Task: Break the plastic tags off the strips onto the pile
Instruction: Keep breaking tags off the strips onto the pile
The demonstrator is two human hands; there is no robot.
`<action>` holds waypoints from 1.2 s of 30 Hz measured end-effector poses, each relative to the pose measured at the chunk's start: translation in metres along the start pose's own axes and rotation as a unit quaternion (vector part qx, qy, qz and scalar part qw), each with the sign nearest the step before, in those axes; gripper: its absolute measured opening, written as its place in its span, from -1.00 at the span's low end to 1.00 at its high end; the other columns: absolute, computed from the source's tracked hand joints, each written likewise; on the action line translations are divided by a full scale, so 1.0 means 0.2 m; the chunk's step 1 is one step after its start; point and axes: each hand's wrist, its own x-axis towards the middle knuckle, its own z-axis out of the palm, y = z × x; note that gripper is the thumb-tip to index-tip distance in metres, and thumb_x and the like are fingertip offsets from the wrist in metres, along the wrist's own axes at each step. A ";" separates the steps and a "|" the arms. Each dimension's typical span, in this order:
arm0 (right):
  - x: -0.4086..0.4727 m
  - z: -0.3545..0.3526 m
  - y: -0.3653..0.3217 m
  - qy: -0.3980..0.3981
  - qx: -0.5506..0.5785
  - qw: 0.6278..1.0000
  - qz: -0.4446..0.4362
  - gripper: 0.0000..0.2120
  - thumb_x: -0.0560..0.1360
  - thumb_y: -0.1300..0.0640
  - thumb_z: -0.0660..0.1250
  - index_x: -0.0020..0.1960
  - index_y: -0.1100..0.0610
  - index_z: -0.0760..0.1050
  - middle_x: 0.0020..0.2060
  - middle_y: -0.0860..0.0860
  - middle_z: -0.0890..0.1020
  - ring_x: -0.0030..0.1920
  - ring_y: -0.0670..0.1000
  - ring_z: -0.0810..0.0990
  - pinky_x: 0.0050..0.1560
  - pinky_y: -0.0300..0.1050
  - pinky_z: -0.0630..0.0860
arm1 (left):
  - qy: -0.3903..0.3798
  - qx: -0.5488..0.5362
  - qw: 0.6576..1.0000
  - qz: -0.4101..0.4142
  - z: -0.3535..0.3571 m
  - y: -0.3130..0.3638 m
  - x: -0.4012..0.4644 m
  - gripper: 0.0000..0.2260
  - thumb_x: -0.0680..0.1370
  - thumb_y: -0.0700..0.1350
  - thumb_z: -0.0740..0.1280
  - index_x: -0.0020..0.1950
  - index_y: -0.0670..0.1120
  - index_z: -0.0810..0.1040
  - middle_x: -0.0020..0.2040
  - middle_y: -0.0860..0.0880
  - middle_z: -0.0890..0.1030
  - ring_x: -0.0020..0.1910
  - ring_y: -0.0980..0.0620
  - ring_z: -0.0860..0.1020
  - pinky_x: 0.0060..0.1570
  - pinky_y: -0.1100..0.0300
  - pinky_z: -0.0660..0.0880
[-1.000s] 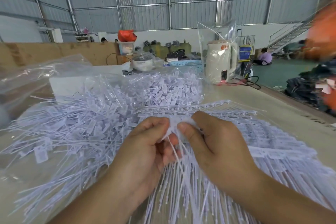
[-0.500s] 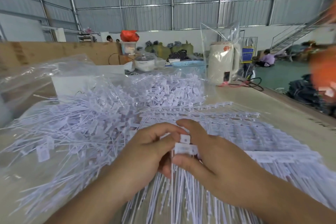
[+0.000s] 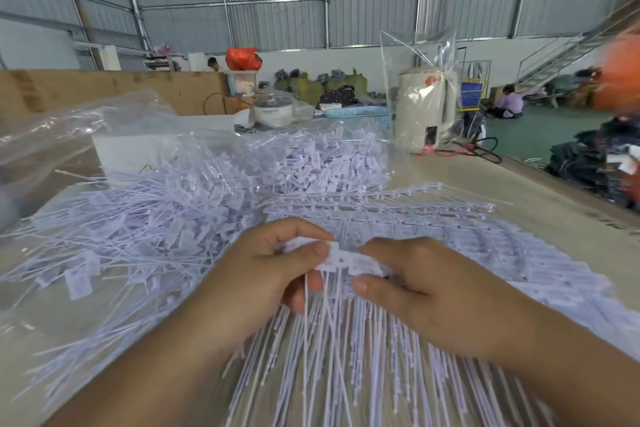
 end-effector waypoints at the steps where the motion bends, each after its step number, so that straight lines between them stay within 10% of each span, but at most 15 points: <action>1: 0.00 0.00 0.01 -0.005 0.004 1.000 0.004 -0.72 0.57 -0.19 0.18 -0.17 -0.01 0.34 -0.43 -0.03 0.42 -0.44 -0.04 0.41 -0.34 0.05 0.38 | -0.002 0.004 1.000 -0.003 0.00 0.00 0.00 -0.87 0.51 -0.14 0.37 -0.13 0.05 0.69 -0.42 -0.08 0.59 -0.55 0.05 0.45 -0.53 0.30 0.39; 9: 0.01 0.01 -0.01 0.072 -0.025 0.997 0.023 -0.73 0.54 -0.21 0.20 -0.30 -0.21 0.27 -0.47 -0.10 0.43 -0.47 -0.07 0.37 -0.38 0.00 0.36 | 0.007 -0.051 0.999 -0.013 0.02 0.01 0.00 -0.91 0.43 -0.07 0.39 -0.14 0.06 0.69 -0.42 -0.06 0.60 -0.55 0.06 0.45 -0.50 0.27 0.45; 23: 0.00 0.06 -0.13 0.343 -0.083 0.934 -0.056 -0.76 0.53 -0.04 0.20 -0.22 0.09 0.38 -0.46 -0.18 0.21 -0.53 -0.02 0.31 -0.55 -0.19 0.24 | 0.137 -0.282 0.949 0.048 0.20 0.09 -0.06 -0.85 0.41 -0.10 0.35 -0.14 -0.03 0.72 -0.41 -0.08 0.56 -0.51 0.09 0.48 -0.38 0.15 0.59; 36: 0.01 0.00 -0.09 0.432 0.021 0.901 -0.029 -0.61 0.58 0.04 0.26 -0.35 0.02 0.18 -0.56 -0.09 0.21 -0.50 -0.06 0.26 -0.50 -0.30 0.14 | 0.190 -0.219 0.957 0.011 0.08 0.09 -0.05 -0.78 0.59 -0.20 0.28 -0.13 -0.06 0.71 -0.49 0.01 0.48 -0.60 0.15 0.33 -0.60 0.32 0.34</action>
